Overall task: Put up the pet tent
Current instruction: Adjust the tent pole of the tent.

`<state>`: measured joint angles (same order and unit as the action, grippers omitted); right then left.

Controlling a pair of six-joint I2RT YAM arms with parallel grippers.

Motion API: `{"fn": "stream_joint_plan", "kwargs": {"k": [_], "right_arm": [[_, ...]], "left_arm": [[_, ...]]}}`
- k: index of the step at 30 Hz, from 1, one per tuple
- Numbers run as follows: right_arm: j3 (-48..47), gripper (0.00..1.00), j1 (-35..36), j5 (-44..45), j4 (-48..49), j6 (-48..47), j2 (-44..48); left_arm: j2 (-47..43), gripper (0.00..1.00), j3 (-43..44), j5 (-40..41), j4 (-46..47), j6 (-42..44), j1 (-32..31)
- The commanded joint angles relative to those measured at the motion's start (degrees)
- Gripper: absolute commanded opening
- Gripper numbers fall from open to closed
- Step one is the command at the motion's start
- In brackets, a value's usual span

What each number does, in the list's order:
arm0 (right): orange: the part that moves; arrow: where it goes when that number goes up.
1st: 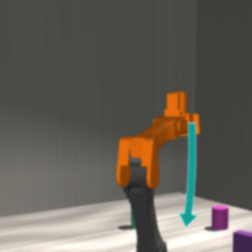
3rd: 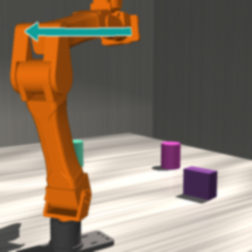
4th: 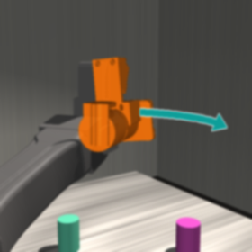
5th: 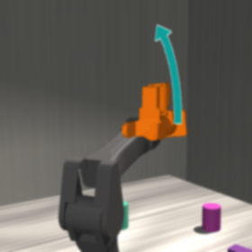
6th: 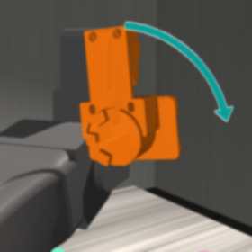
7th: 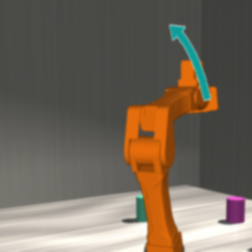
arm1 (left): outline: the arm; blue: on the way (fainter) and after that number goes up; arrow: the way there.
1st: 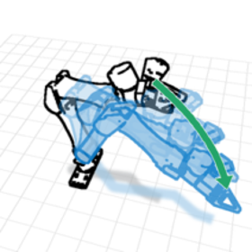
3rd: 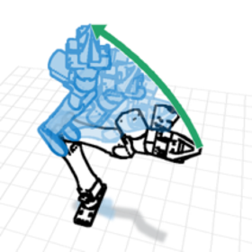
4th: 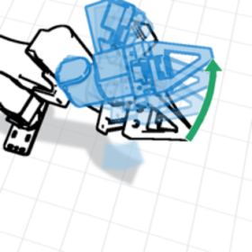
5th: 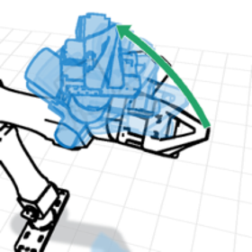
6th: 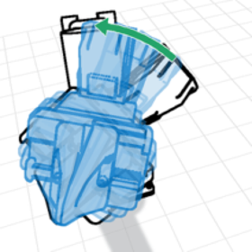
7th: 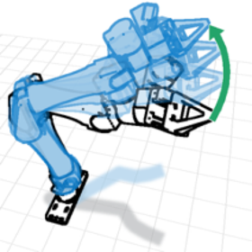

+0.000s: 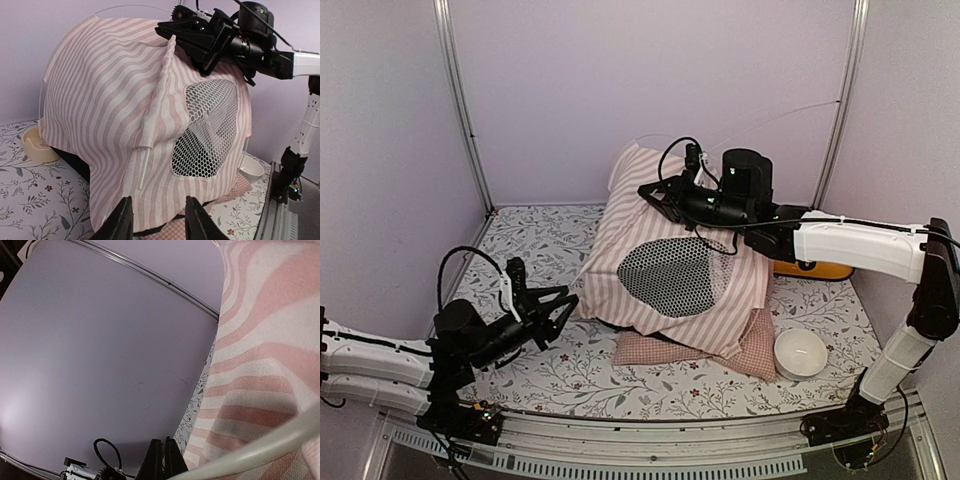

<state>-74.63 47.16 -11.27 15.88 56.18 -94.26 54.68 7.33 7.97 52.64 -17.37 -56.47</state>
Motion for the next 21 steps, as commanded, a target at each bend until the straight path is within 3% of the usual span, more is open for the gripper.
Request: {"fn": "stream_joint_plan", "kwargs": {"k": [1,9,14,21], "right_arm": [[-2.1,0.0,-1.4,-0.1,2.8,-2.6,-0.4],[-1.5,0.0,-1.3,-0.9,2.4,-3.4,-0.5],[-1.9,0.01,-1.3,-1.4,1.7,-4.3,-1.0],[-2.2,0.01,-1.1,-2.1,1.2,-5.0,-1.3]], "left_arm": [[-5.5,0.35,1.0,1.9,-13.0,0.8,1.9],[-3.3,0.31,12.5,-7.1,-30.9,2.9,6.5],[-2.2,0.3,17.5,-9.8,-36.8,5.0,6.6],[1.3,0.2,21.9,-9.9,-41.5,6.3,7.2]]}}
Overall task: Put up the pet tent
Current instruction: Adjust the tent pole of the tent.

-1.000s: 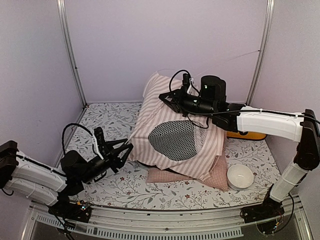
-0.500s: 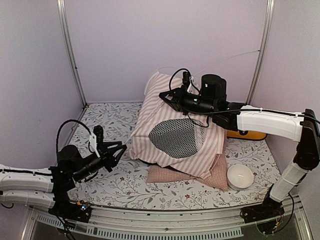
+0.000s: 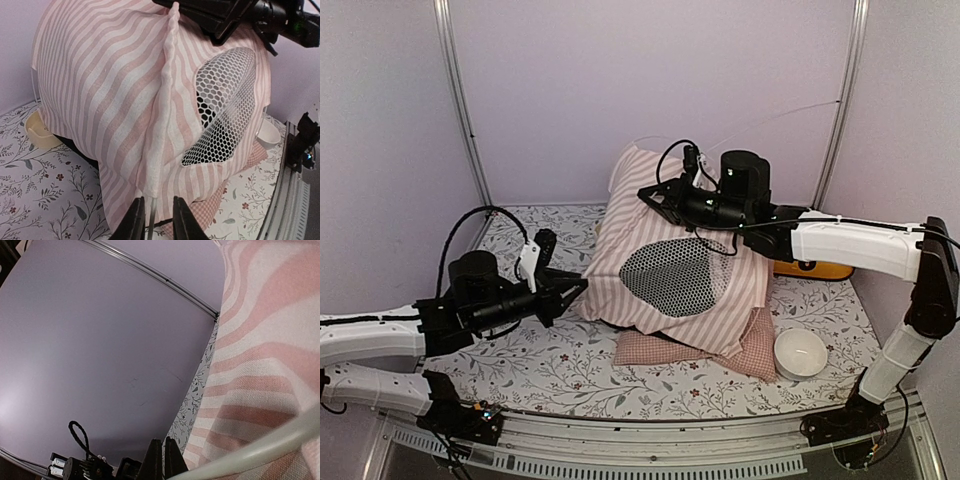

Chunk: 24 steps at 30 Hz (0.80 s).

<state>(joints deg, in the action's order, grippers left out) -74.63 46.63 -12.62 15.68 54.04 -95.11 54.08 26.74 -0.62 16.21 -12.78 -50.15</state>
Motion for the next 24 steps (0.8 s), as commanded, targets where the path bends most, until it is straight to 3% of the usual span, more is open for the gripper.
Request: {"fn": "stream_joint_plan", "kwargs": {"k": [1,4,8,12,14,18,24], "right_arm": [[-2.2,0.01,-0.6,-0.8,1.3,-2.9,-0.3],[-2.3,0.02,-0.7,-0.7,0.9,-3.3,-0.3],[-2.7,0.04,-0.6,-1.2,0.4,-3.8,-0.6],[-2.5,0.09,-0.6,-0.1,-1.1,-5.0,-0.3],[-1.8,0.16,-0.8,0.7,-1.5,-5.5,0.4],[-1.8,0.42,-1.2,0.4,-3.4,-6.5,0.9],[-3.3,0.51,1.0,-0.6,-11.5,-10.4,2.4]], "left_arm": [[2.7,0.19,2.8,-1.5,-5.3,1.7,1.0],[4.2,0.15,3.8,-1.5,-6.4,1.5,1.0],[3.4,0.01,3.4,-1.1,-5.8,1.1,1.0],[1.6,0.0,2.6,-0.7,-6.2,1.1,1.0],[1.0,0.0,2.2,-0.8,-6.7,0.7,1.0],[-0.1,0.0,0.7,-1.8,-6.0,-0.6,1.0],[1.2,0.0,0.7,-4.0,-3.6,-2.6,0.9]]}}
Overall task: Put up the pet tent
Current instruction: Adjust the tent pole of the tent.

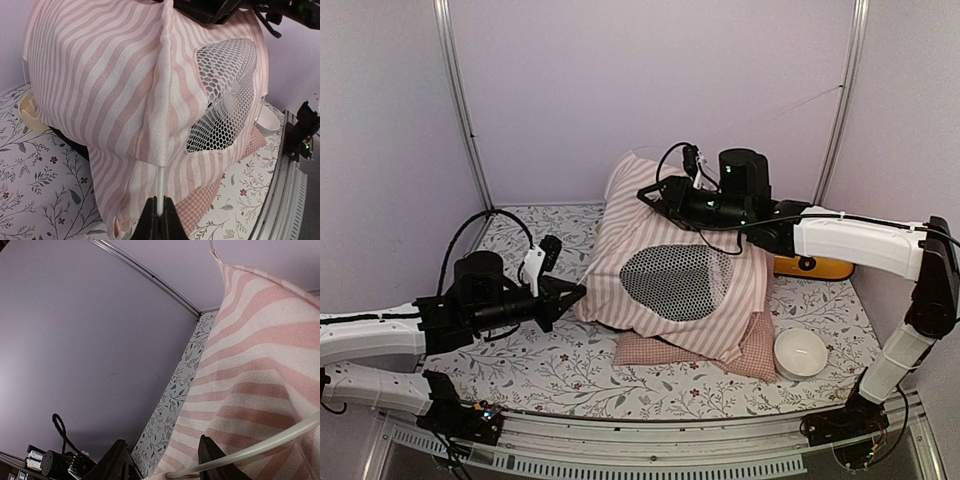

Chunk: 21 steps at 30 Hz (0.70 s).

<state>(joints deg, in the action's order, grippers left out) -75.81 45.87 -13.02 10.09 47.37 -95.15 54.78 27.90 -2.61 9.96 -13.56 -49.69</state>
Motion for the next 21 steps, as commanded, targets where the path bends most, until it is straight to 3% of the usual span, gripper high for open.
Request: {"fn": "stream_joint_plan", "kwargs": {"k": [1,10,16,21], "right_arm": [[-2.0,0.52,2.9,1.1,-7.7,-4.8,3.2],[4.0,0.55,9.3,13.0,-18.2,-6.7,12.0],[5.5,0.56,13.5,10.0,-19.8,-5.3,12.0],[6.0,0.56,14.7,3.8,-14.7,-3.4,8.8]], "left_arm": [[0.6,0.0,-0.5,-2.2,3.1,-2.1,0.4],[0.1,0.0,-1.6,-7.2,5.8,-3.9,0.1],[-1.2,0.0,-2.0,-11.1,7.9,-2.9,-2.0],[-0.6,0.0,-1.5,-12.5,8.6,-1.6,-4.1]]}}
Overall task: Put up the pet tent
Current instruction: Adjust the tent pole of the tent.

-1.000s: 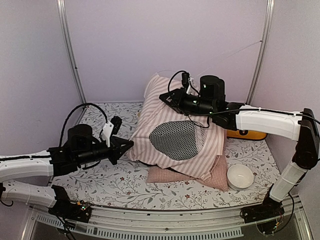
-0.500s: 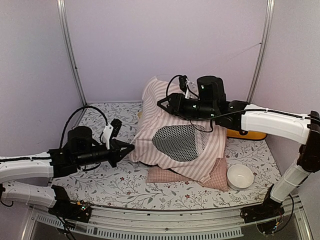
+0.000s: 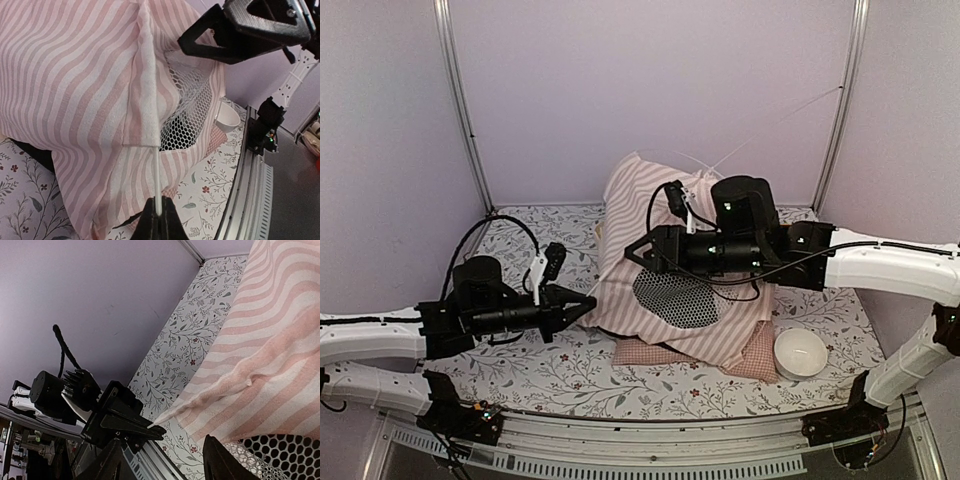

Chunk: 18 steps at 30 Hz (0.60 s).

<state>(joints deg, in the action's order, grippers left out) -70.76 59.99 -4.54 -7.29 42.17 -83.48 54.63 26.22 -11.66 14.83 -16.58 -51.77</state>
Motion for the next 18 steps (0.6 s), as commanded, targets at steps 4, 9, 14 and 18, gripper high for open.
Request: {"fn": "stream_joint_plan", "kwargs": {"k": [4,9,14,18], "right_arm": [[-0.4,0.56,0.4,-7.9,6.2,3.5,-6.3],[2.4,0.47,-2.7,-13.4,12.4,9.4,-8.6],[4.4,0.27,-6.7,-12.6,15.1,11.8,-6.9],[5.2,0.2,-10.4,-11.1,15.2,11.2,-4.9]], "left_arm": [[-0.2,0.0,0.6,-3.6,4.3,2.3,-3.5],[0.3,0.0,1.7,-3.4,4.7,4.0,-4.6],[1.1,0.0,1.8,-3.1,3.2,4.5,-4.7],[0.4,0.0,0.3,-2.5,2.9,3.7,-4.7]]}}
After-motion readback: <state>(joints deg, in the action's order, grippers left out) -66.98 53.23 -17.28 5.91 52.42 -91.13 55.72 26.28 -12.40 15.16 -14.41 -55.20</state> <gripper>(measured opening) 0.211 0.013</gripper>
